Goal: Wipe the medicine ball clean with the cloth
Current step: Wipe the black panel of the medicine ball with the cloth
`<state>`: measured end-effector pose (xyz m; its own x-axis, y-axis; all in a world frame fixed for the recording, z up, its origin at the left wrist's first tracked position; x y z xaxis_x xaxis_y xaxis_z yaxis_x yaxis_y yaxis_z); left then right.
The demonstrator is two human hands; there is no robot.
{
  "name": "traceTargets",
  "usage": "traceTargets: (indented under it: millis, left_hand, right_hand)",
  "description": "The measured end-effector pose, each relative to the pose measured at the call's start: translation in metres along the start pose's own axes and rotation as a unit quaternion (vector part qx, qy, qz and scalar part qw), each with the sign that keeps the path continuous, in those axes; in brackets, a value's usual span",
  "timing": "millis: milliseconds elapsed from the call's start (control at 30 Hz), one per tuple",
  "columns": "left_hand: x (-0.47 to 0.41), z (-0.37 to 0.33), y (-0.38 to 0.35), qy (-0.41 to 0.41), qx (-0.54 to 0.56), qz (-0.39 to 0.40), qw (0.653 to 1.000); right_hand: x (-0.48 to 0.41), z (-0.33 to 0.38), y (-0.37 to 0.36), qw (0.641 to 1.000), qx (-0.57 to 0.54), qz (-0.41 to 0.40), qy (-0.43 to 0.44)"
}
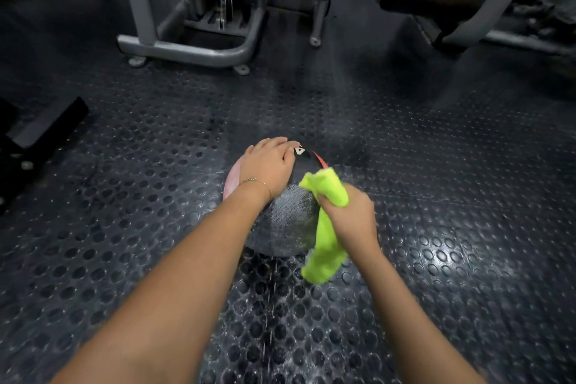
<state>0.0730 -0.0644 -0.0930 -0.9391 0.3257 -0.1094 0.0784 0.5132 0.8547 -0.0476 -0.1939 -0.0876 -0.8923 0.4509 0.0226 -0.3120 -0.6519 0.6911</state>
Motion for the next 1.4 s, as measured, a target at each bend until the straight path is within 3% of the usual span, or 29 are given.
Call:
traceTargets:
  millis: [100, 267, 400, 567, 667, 733, 767, 867, 967, 1100, 1267, 1400]
  left_hand:
    - [-0.001, -0.003, 0.003, -0.006, -0.007, -0.009, 1.000]
    - [0.012, -0.011, -0.001, 0.033, -0.045, -0.039, 0.998]
    - [0.017, -0.010, -0.002, 0.056, -0.065, -0.044, 0.995]
    - [0.018, -0.017, 0.014, -0.006, -0.115, -0.044, 0.992]
    - [0.012, -0.022, 0.009, -0.138, -0.125, 0.052, 0.981]
    - [0.009, -0.023, 0.001, -0.167, -0.076, 0.144, 0.972]
    - [0.008, -0.023, -0.002, -0.169, -0.063, 0.152, 0.972]
    - [0.005, -0.024, -0.006, -0.169, -0.056, 0.115, 0.977]
    - [0.004, -0.019, -0.005, -0.153, -0.046, 0.104, 0.982]
    - [0.011, -0.025, -0.006, -0.139, -0.035, 0.075, 0.987]
    - [0.014, -0.017, -0.002, -0.113, -0.053, 0.081, 0.989]
    - [0.015, -0.021, -0.003, -0.109, -0.049, 0.059, 0.991]
  right_hand:
    - [0.002, 0.004, 0.002, 1.000, 0.030, 0.009, 0.000]
    - [-0.012, -0.001, 0.007, 0.996, -0.003, -0.051, -0.074]
    - [0.004, 0.009, 0.001, 0.999, 0.029, -0.010, -0.034]
    - [-0.014, -0.002, 0.012, 0.995, -0.009, -0.041, -0.091]
    - [-0.012, -0.005, 0.009, 0.996, 0.030, -0.018, -0.083]
    - [-0.014, -0.004, 0.009, 0.996, 0.027, -0.016, -0.082]
    - [-0.015, -0.003, 0.011, 0.996, 0.026, -0.023, -0.084]
    - [-0.002, 0.005, 0.011, 0.995, 0.069, -0.035, -0.060]
    - [0.009, 0.015, 0.006, 0.996, 0.089, 0.008, -0.009]
    - [-0.010, 0.010, 0.019, 0.996, 0.050, -0.035, -0.060]
    - [0.013, 0.023, 0.003, 0.997, 0.077, 0.014, 0.000]
    - [-0.004, 0.019, 0.014, 0.998, 0.042, -0.032, -0.046]
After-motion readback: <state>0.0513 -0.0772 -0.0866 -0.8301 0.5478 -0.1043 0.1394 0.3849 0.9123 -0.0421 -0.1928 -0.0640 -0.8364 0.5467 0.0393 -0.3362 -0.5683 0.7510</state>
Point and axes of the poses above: each hand's wrist, its own x-axis away from the middle knuckle, its own y-axis out of the back of the hand, z = x × y, the point moved 7 cm from there along -x, towards the middle knuckle, and after that the axes turned 2 degrees about x, right-handed, at the moved point
